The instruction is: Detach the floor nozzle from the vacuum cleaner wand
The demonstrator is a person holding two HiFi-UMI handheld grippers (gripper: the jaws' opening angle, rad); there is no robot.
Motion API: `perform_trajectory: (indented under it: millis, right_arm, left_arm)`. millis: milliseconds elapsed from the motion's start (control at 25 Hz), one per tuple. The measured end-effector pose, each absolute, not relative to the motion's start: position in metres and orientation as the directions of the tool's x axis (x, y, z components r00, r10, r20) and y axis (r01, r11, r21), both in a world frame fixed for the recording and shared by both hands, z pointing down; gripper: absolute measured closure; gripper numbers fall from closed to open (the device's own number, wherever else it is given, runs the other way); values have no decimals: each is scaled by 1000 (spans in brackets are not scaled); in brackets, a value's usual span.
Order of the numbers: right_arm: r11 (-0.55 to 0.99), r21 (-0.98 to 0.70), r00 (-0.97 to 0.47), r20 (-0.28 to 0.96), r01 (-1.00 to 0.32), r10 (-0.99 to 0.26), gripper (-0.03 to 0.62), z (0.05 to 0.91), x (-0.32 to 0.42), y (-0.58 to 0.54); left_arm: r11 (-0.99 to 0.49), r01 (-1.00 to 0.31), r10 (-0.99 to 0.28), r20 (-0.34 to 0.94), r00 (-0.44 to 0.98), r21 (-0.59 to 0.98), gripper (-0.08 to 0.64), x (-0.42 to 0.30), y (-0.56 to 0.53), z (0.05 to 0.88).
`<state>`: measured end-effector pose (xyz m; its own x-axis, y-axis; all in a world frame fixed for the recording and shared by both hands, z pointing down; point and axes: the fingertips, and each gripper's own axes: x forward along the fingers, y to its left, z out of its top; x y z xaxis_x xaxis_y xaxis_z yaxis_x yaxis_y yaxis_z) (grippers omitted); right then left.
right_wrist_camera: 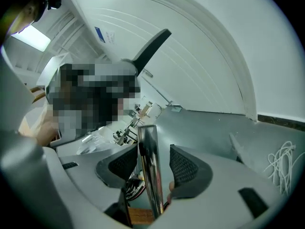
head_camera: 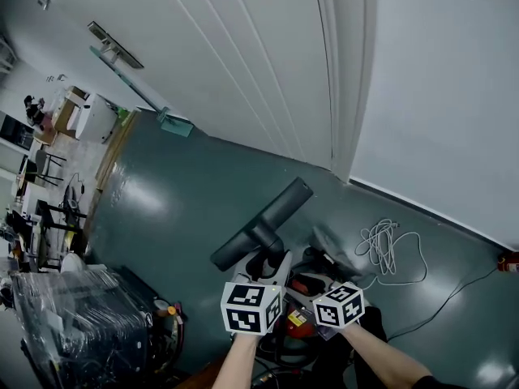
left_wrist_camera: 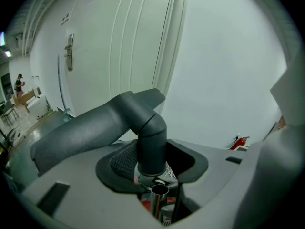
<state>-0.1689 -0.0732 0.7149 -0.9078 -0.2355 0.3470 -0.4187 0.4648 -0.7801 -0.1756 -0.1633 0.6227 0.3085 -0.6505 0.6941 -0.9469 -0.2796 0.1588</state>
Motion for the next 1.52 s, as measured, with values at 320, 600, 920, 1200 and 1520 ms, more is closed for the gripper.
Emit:
perform_trajectory:
  millis: [320, 600, 920, 1200, 1520]
  right_arm:
    - [534, -744, -910, 259, -402, -325, 393, 614, -125, -113]
    - [658, -631, -907, 210, -412, -366, 478, 510, -101, -124]
    - [785, -486, -917, 101, -384, -386, 543, 389, -82, -110]
    - [843, -398, -923, 25, -361, -384, 574, 323, -71, -94]
    - [889, -284, -913, -94, -358, -398, 575, 245, -63, -62]
  left_arm:
    - [-253, -953, -746, 594, 301, 165, 379, -170, -156, 554]
    - [-196, -976, -859, 465, 216, 92, 378, -165, -135, 465]
    - [-136, -990, -937, 320, 143, 44, 379, -155, -95, 367]
    - [-115, -993, -972, 210, 108, -19, 377, -140, -70, 306]
    - [-80, -994, -993, 94, 73, -79, 378, -133, -35, 240]
